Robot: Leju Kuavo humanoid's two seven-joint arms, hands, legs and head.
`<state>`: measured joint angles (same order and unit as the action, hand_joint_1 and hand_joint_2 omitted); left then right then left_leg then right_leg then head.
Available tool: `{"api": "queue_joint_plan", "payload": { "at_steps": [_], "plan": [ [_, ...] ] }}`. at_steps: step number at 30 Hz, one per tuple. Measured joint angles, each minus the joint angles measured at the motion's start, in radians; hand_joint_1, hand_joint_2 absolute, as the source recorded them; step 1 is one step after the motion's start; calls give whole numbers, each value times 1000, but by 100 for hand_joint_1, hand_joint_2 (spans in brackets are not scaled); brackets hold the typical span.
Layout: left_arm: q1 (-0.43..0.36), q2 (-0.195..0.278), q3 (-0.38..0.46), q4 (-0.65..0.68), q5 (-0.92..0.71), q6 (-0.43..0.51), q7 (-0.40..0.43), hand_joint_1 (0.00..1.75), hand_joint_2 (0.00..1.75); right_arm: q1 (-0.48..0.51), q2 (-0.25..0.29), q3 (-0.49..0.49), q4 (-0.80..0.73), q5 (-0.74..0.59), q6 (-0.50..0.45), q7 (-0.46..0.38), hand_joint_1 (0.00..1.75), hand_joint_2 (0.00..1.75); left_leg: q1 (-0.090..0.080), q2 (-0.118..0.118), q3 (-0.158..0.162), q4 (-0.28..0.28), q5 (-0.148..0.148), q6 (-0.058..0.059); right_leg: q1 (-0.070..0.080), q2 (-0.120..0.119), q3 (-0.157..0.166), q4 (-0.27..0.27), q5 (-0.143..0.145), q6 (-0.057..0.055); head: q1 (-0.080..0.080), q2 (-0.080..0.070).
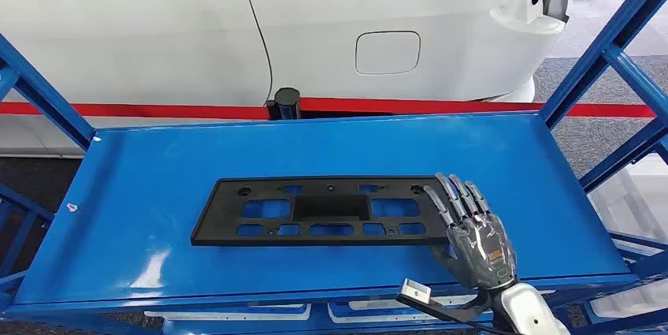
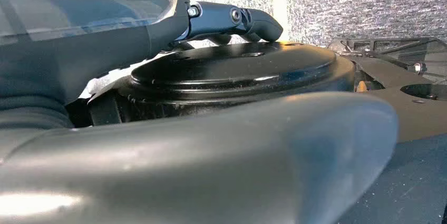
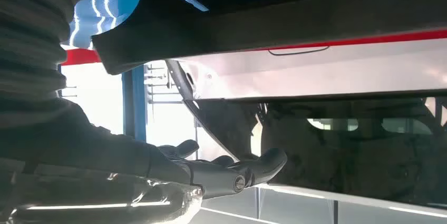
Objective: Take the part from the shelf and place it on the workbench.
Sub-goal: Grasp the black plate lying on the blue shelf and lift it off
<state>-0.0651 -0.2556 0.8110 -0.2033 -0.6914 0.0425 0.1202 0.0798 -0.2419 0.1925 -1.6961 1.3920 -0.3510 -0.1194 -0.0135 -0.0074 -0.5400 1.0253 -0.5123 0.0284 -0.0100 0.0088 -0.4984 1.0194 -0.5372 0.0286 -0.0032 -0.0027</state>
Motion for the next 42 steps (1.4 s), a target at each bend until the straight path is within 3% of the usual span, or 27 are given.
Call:
{"api": "queue_joint_plan", "payload": {
  "at_steps": [18,40,41,42],
  "plan": [
    [0,0,0,0,-14,-1,0,0,0,-72,14,22,88,29,1,16,0,175,0,0,0,0,0,0,0,0,0,0,0,0,0,0],
    [3,23,1,0,-19,-66,-35,0,0,-290,155,157,354,72,18,49,0,175,1,0,6,0,0,0,0,0,4,0,0,0,0,0],
    [4,23,1,0,-18,-66,-35,0,0,-298,158,157,365,72,19,50,12,175,1,0,6,0,0,0,0,0,3,0,0,0,0,0],
    [4,23,2,0,-18,-66,-36,0,0,-305,162,158,374,72,20,52,45,175,1,0,7,0,0,0,0,0,2,0,0,0,0,0]
  ]
}}
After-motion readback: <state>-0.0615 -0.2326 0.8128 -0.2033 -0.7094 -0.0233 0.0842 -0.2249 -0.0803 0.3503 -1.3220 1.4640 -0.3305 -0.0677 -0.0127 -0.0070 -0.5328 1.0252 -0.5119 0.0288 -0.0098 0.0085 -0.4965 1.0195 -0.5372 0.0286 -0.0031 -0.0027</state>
